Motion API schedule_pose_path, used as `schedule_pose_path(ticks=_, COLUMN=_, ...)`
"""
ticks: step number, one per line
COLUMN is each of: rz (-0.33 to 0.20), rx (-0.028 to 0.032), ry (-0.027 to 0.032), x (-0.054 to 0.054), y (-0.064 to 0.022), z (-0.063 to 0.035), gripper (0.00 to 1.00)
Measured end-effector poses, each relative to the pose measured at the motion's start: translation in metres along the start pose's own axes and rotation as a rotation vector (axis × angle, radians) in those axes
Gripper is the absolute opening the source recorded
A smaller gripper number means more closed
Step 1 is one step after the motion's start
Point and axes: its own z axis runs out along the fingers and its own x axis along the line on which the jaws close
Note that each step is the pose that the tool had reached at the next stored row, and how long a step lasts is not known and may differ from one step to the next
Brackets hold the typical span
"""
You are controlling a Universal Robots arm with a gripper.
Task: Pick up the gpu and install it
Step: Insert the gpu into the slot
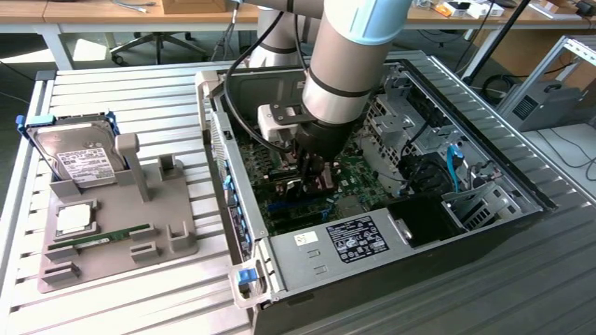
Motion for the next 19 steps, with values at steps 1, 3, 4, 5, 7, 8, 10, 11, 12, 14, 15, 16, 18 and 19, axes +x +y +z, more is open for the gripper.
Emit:
schedule_pose_path(ticks=1, rz=0.0, rx=0.0, ry=0.0, x=0.0, y=0.0, z=0.0, gripper=0.27)
schedule_pose_path(ticks=3, rz=0.0, rx=0.0, ry=0.0, x=0.0, y=-0.0006, z=0.0, gripper=0.27)
schedule_pose_path(ticks=4, rz=0.0, rx=-0.0001, ry=0.0001, x=0.0, y=-0.001, z=-0.0001, gripper=0.27)
schedule_pose_path(ticks=5, rz=0.0, rx=0.0, ry=0.0001, x=-0.0001, y=-0.0014, z=-0.0001, gripper=0.27)
schedule_pose_path(ticks=7, rz=0.0, rx=0.0, ry=0.0001, x=-0.0001, y=-0.002, z=-0.0001, gripper=0.27)
schedule_pose_path(ticks=8, rz=0.0, rx=0.0, ry=0.0, x=-0.0001, y=-0.0023, z=-0.0001, gripper=0.27)
schedule_pose_path(ticks=10, rz=0.0, rx=0.0, ry=0.0, x=-0.0001, y=-0.0025, z=-0.0001, gripper=0.27)
schedule_pose_path(ticks=11, rz=0.0, rx=0.0, ry=0.0, x=-0.0001, y=-0.0025, z=-0.0002, gripper=0.27)
schedule_pose_path(ticks=12, rz=0.0, rx=0.0001, ry=0.0, x=-0.0002, y=-0.0026, z=-0.0004, gripper=0.27)
schedule_pose_path(ticks=14, rz=0.0, rx=0.0001, ry=-0.0001, x=-0.0001, y=-0.0026, z=-0.0007, gripper=0.27)
schedule_pose_path(ticks=15, rz=0.0, rx=0.0001, ry=-0.0001, x=-0.0001, y=-0.0025, z=-0.0008, gripper=0.27)
schedule_pose_path(ticks=16, rz=0.0, rx=0.0001, ry=0.0, x=-0.0001, y=-0.0025, z=-0.001, gripper=0.27)
schedule_pose_path(ticks=18, rz=0.0, rx=0.0, ry=0.0001, x=-0.0001, y=-0.0025, z=-0.0017, gripper=0.27)
schedule_pose_path(ticks=19, rz=0.0, rx=0.0, ry=0.0, x=-0.0002, y=-0.0025, z=-0.0021, gripper=0.27)
